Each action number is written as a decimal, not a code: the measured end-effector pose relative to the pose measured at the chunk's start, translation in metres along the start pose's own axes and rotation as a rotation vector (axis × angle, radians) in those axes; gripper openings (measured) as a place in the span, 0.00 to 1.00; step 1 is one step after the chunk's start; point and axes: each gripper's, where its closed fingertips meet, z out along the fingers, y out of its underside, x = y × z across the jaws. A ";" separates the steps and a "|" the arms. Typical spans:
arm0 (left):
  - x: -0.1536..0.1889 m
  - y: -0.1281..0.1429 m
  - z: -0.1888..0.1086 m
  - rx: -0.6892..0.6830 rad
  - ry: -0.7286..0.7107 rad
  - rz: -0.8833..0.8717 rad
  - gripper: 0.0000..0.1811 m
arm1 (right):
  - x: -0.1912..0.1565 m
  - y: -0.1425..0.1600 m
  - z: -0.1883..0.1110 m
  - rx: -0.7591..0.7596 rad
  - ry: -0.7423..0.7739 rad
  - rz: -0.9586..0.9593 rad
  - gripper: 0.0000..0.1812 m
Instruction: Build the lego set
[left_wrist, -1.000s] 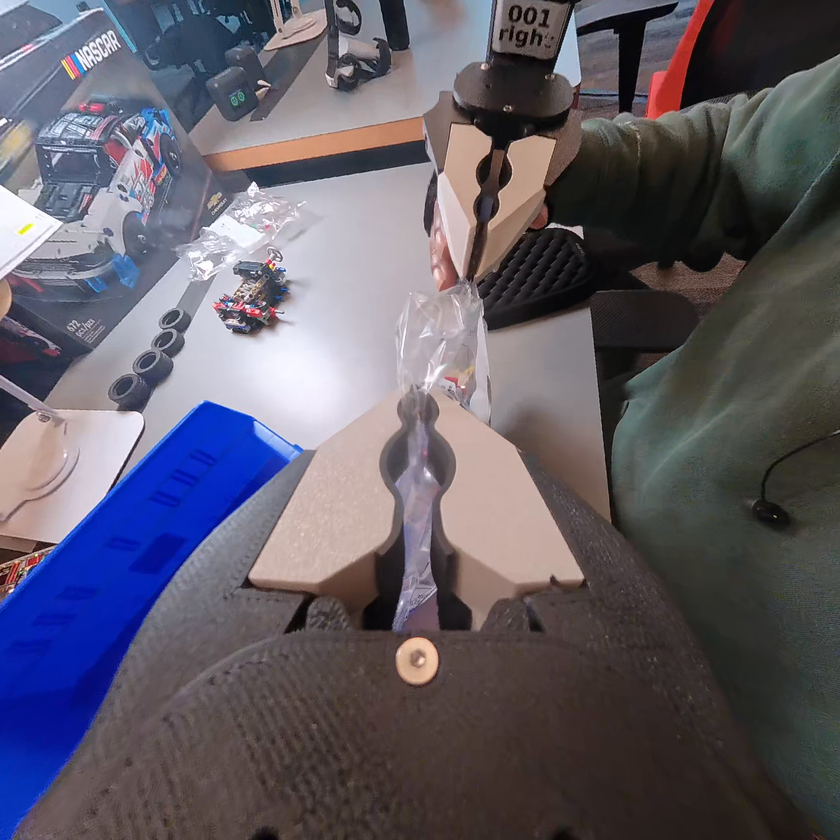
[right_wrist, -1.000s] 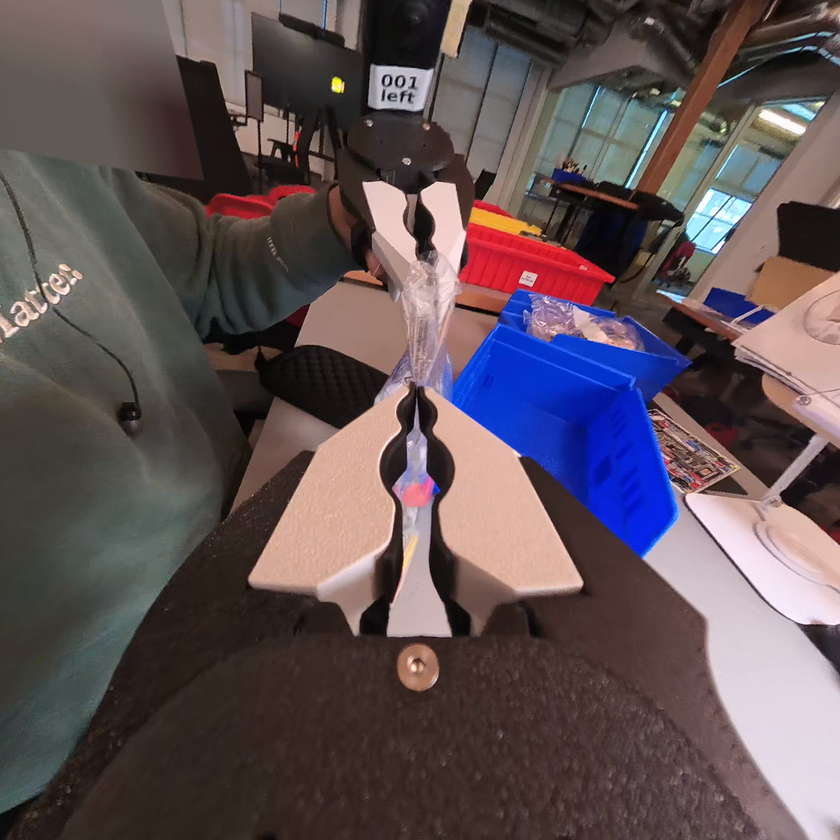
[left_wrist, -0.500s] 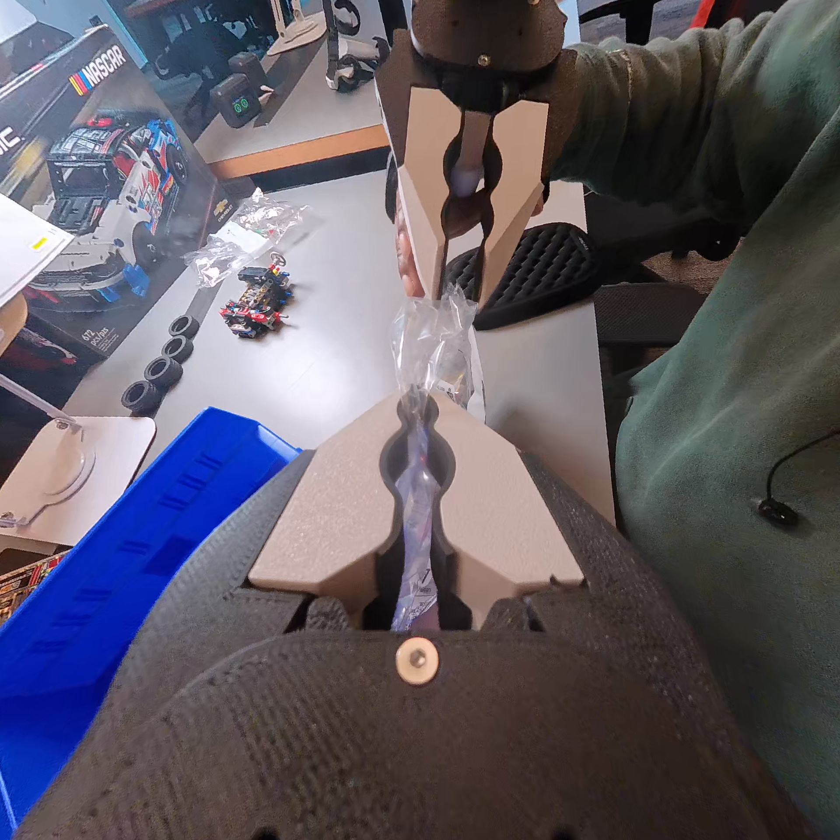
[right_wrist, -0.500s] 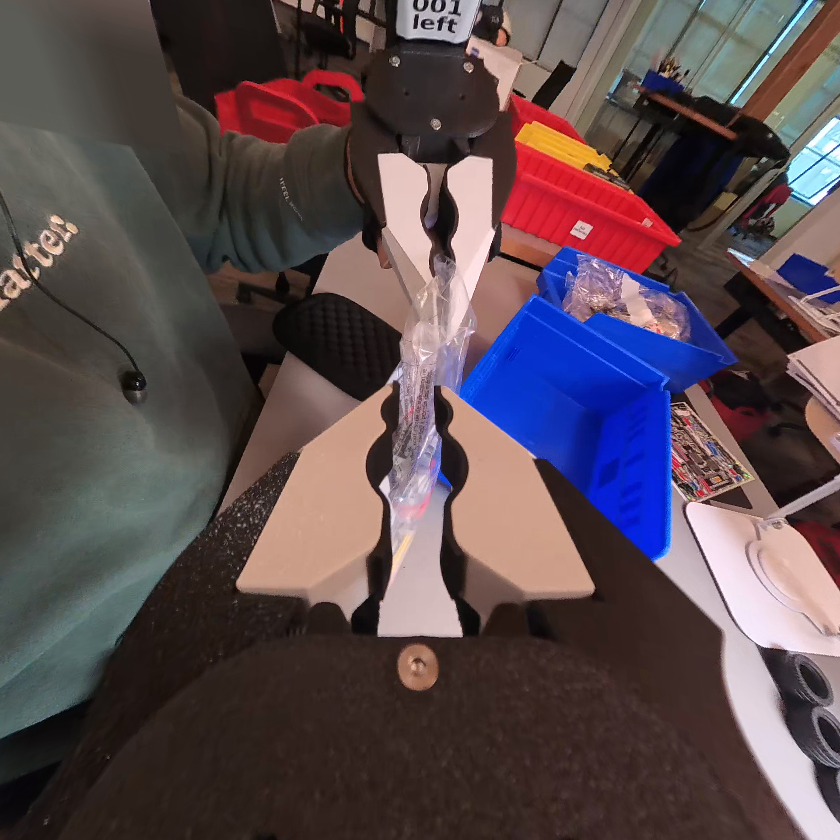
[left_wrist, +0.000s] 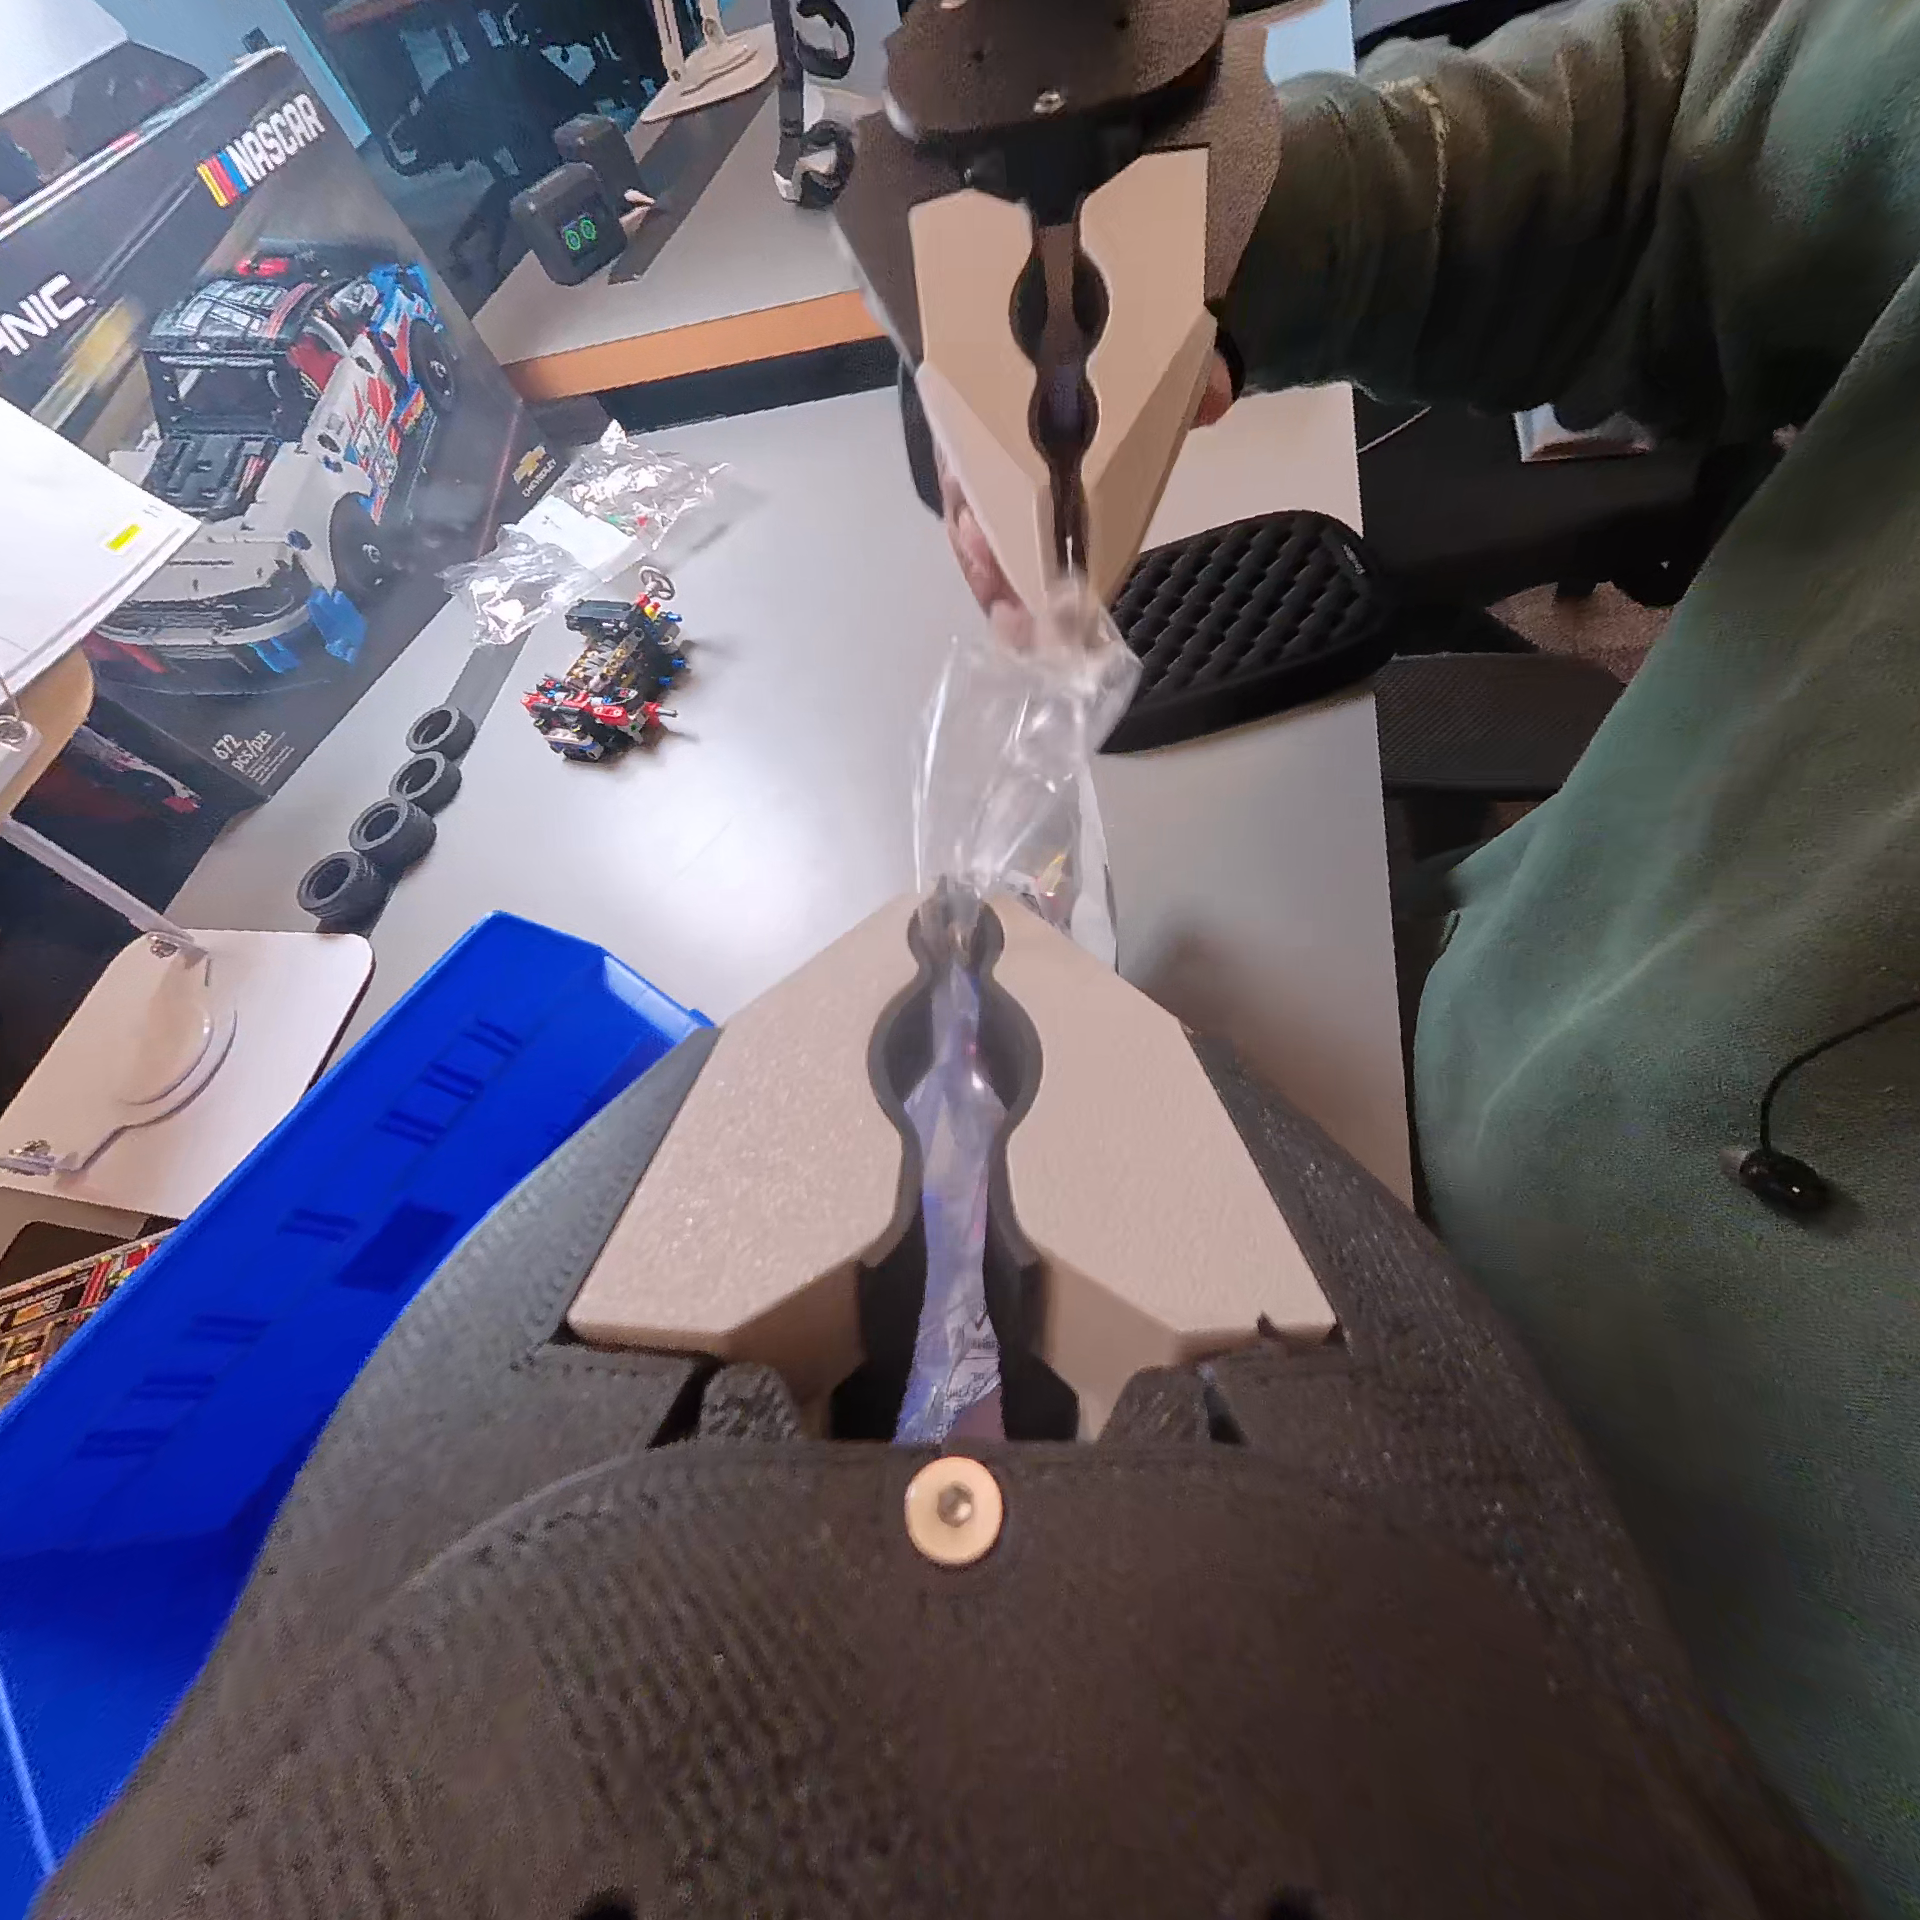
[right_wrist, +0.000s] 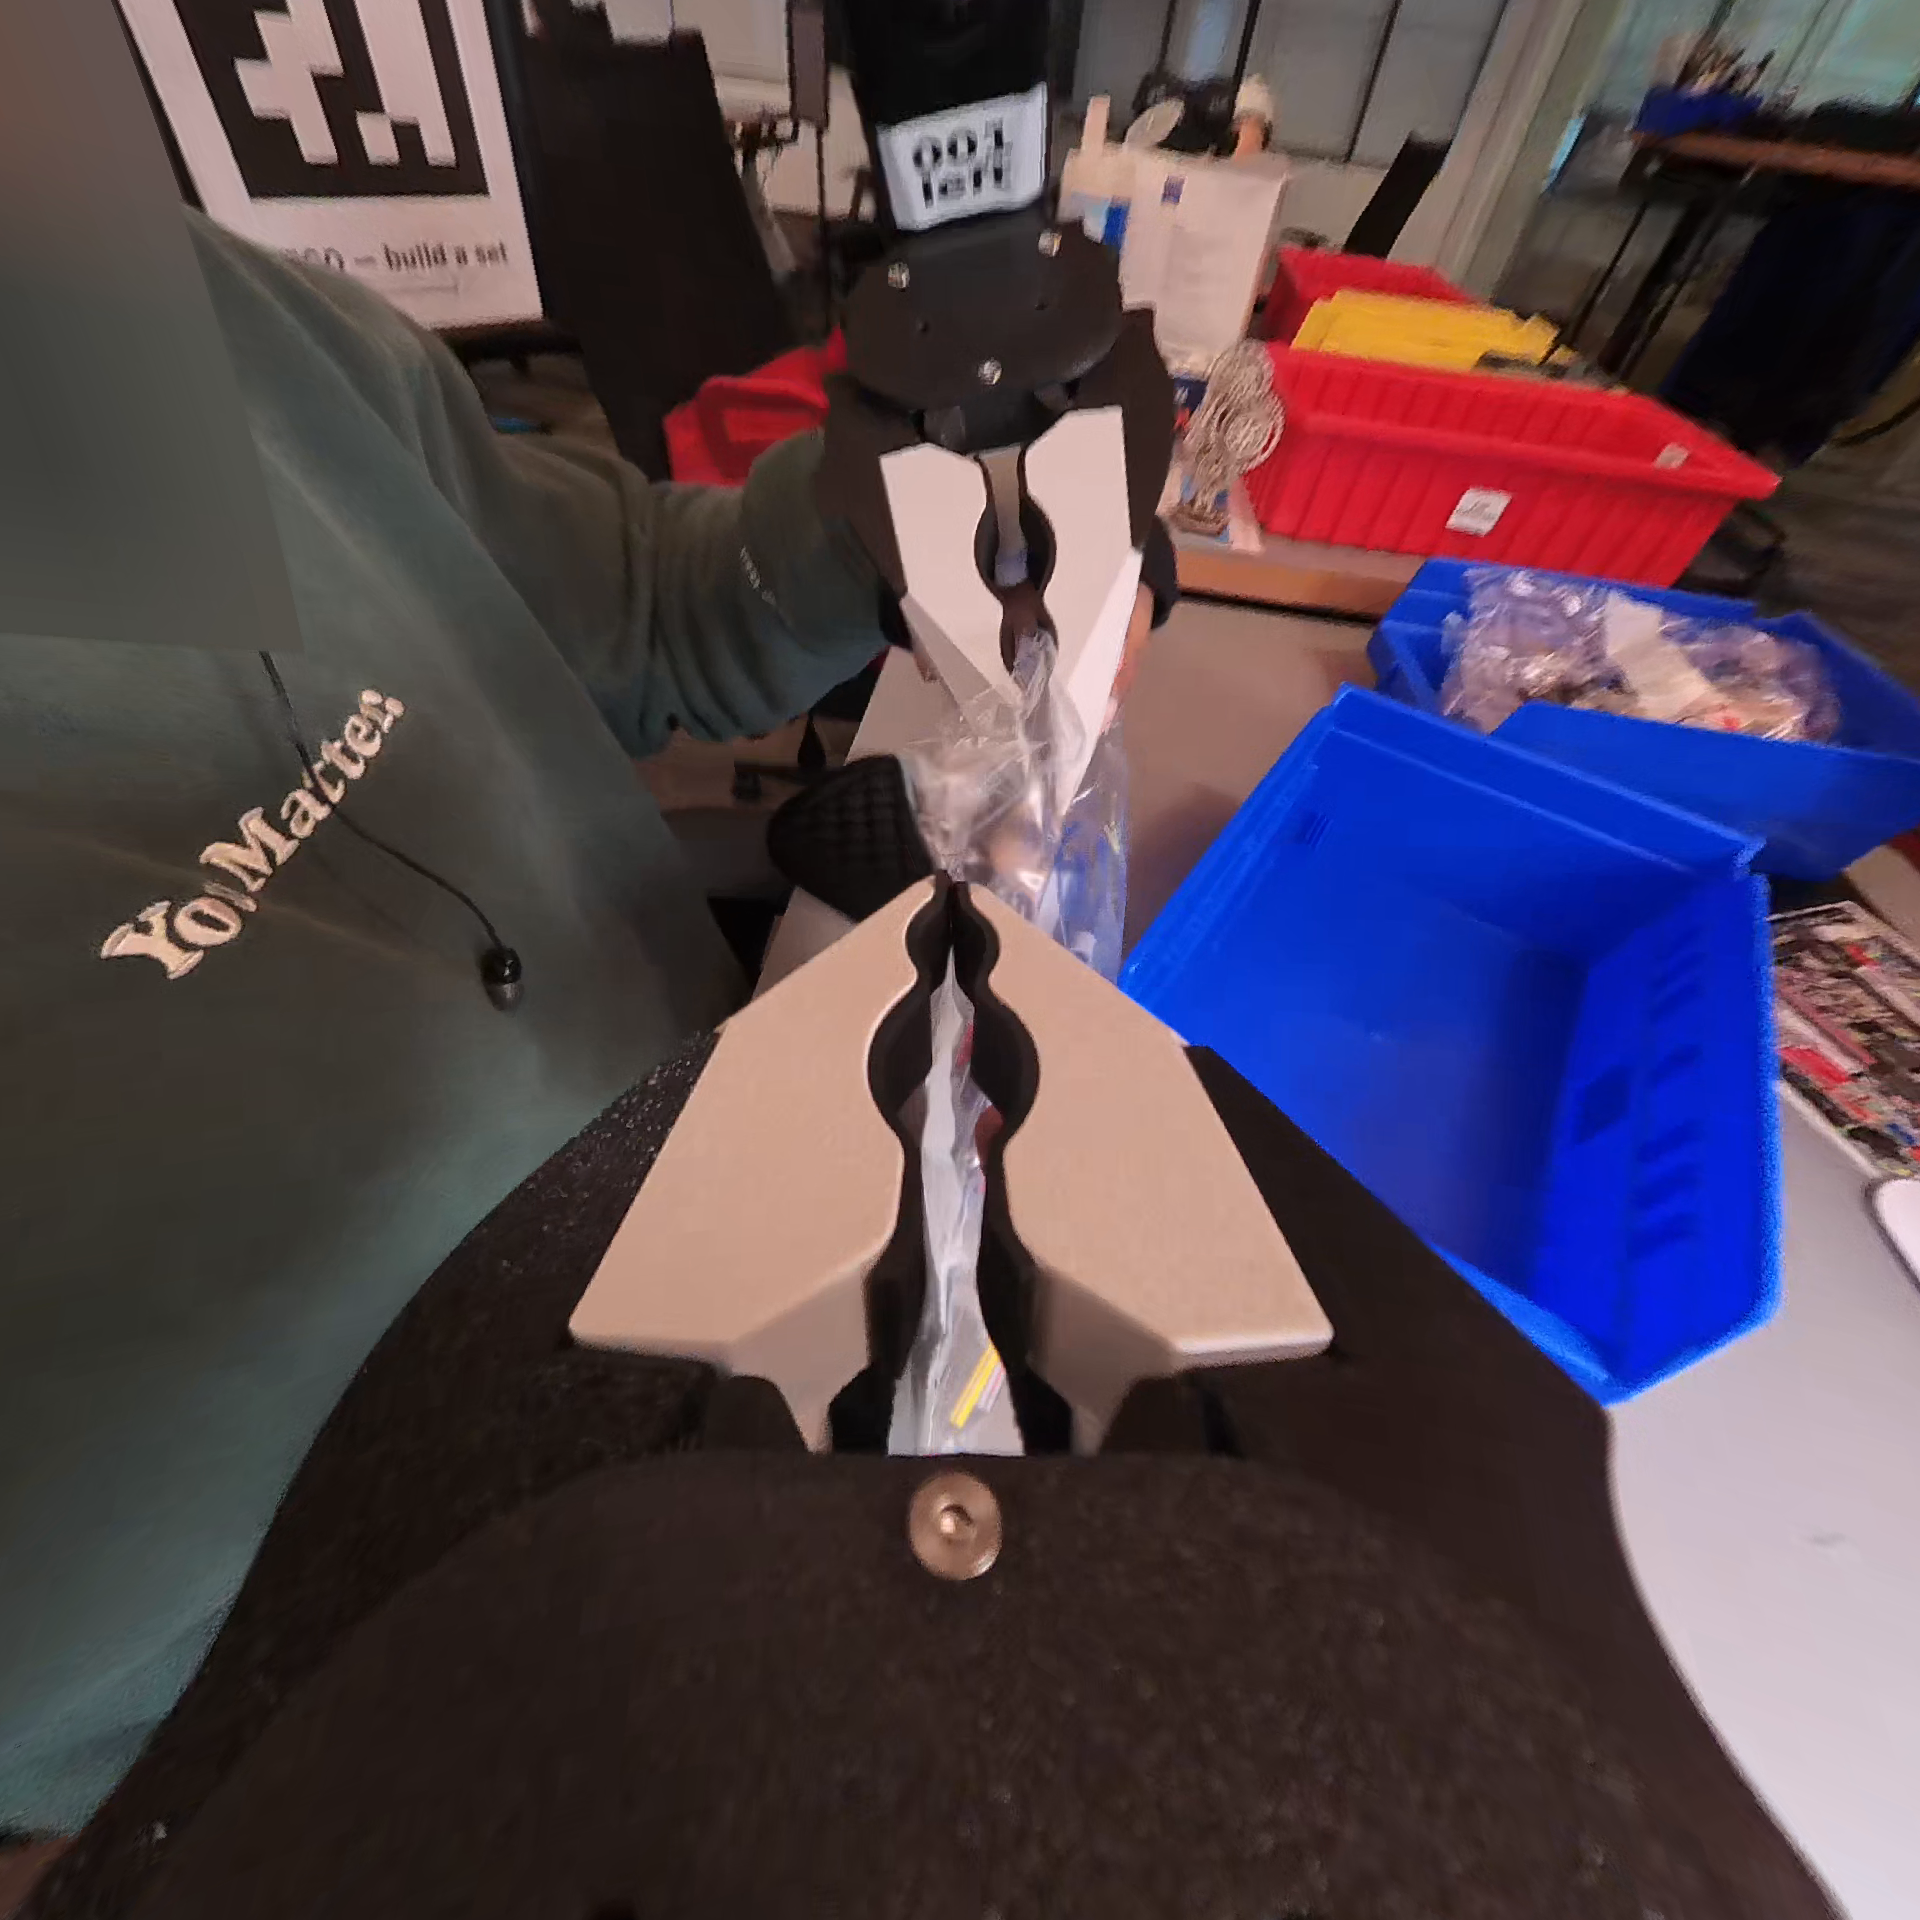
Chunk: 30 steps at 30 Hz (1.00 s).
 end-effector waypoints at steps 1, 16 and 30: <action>-0.001 0.001 -0.002 0.010 0.008 -0.017 0.00 | 0.003 -0.004 -0.006 0.040 0.036 -0.020 0.00; 0.005 -0.006 0.013 -0.038 0.028 0.001 0.00 | 0.001 -0.008 -0.008 0.052 0.065 -0.067 0.05; 0.004 -0.008 0.022 -0.101 0.076 -0.013 0.00 | 0.013 -0.014 -0.022 0.133 0.148 -0.042 0.19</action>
